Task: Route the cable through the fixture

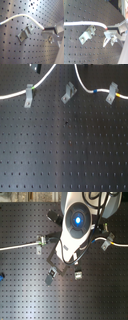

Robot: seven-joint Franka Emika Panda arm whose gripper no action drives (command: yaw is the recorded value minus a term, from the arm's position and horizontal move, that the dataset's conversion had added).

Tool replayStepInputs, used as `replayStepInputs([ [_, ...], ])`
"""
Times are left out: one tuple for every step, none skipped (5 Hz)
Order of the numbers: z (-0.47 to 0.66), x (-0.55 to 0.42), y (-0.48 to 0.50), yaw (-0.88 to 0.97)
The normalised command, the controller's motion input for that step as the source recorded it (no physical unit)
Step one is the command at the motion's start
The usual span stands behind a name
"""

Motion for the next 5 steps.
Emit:
replayStepInputs([
  [0.00,0.018,0.024,0.00],
  [0.28,-0.127,-0.149,-0.01],
  [0.18,-0.082,-0.113,0.00],
  [0.30,0.001,0.003,0.00],
  [0.69,0.082,0.230,0.00],
])
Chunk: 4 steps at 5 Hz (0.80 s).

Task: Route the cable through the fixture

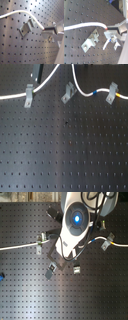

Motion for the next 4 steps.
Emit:
replayStepInputs([
  [0.69,0.143,0.200,0.04],
  [0.03,-0.001,-0.001,0.00],
  [0.00,-0.048,0.037,0.13],
  [0.11,-0.153,-0.188,0.04],
])
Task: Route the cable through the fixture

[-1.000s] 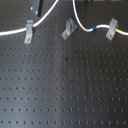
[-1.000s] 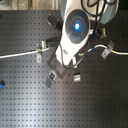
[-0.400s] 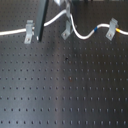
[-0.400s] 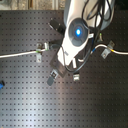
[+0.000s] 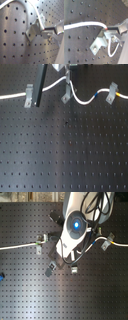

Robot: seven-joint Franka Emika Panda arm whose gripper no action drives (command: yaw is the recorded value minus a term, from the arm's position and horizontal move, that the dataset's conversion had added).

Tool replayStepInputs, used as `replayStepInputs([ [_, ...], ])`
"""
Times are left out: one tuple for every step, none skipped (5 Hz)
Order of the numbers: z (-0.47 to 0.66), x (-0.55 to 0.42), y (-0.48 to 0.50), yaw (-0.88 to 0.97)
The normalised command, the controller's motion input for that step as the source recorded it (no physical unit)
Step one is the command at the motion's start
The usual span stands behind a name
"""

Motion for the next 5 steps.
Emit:
replayStepInputs([
  [0.13,-0.210,-0.250,0.00],
  [0.04,-0.298,-0.118,0.11],
  [0.01,-0.373,-0.015,0.25],
  [0.08,-0.234,0.179,0.23],
  [0.39,-0.084,0.133,0.09],
])
